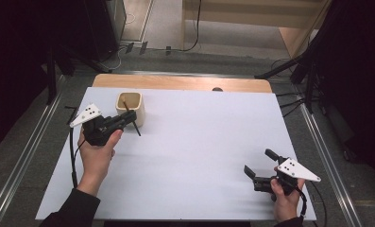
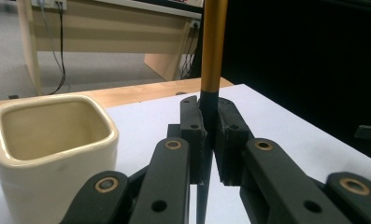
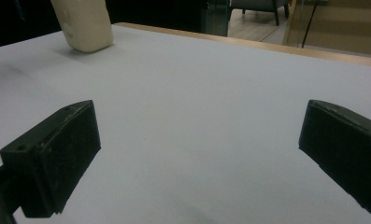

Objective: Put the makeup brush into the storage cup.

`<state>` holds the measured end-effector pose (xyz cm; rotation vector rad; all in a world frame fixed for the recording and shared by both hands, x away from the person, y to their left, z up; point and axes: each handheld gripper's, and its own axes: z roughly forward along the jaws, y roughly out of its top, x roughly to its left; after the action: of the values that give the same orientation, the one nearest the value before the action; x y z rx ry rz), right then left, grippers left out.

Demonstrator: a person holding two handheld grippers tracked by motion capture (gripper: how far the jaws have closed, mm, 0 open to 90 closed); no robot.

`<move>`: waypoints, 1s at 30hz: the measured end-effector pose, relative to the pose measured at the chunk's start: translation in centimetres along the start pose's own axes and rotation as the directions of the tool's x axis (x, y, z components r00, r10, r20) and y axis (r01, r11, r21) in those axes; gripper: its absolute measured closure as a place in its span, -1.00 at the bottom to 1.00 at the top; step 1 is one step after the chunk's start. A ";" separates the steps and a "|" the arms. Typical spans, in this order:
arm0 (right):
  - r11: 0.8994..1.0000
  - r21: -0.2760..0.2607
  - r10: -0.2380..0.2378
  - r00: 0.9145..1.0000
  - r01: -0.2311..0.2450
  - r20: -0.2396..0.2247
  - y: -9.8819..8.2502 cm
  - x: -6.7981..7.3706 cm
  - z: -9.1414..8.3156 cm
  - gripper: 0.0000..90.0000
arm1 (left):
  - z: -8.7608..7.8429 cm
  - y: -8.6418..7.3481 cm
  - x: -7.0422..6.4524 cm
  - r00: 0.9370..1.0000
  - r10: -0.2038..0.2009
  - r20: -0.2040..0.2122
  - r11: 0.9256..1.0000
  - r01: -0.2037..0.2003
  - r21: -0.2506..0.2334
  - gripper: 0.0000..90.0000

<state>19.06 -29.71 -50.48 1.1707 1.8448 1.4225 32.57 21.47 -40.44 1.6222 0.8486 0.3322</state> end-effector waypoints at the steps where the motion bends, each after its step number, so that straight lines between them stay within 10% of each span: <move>1: 1.000 0.001 0.001 1.000 -0.001 0.001 0.0 0.0 0.0 -1.00 | 0.0 0.1 0.1 1.000 -0.001 0.000 1.000 0.001 0.000 0.87; 30: 1.000 0.023 -0.005 1.000 0.005 -0.003 -0.3 0.0 0.4 -1.00 | 1.0 3.0 1.9 0.999 0.013 -0.045 1.000 -0.014 -0.026 0.87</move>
<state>19.29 -29.52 -50.92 1.1754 1.8697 1.4039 35.52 22.02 -38.29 1.6015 0.8642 0.3897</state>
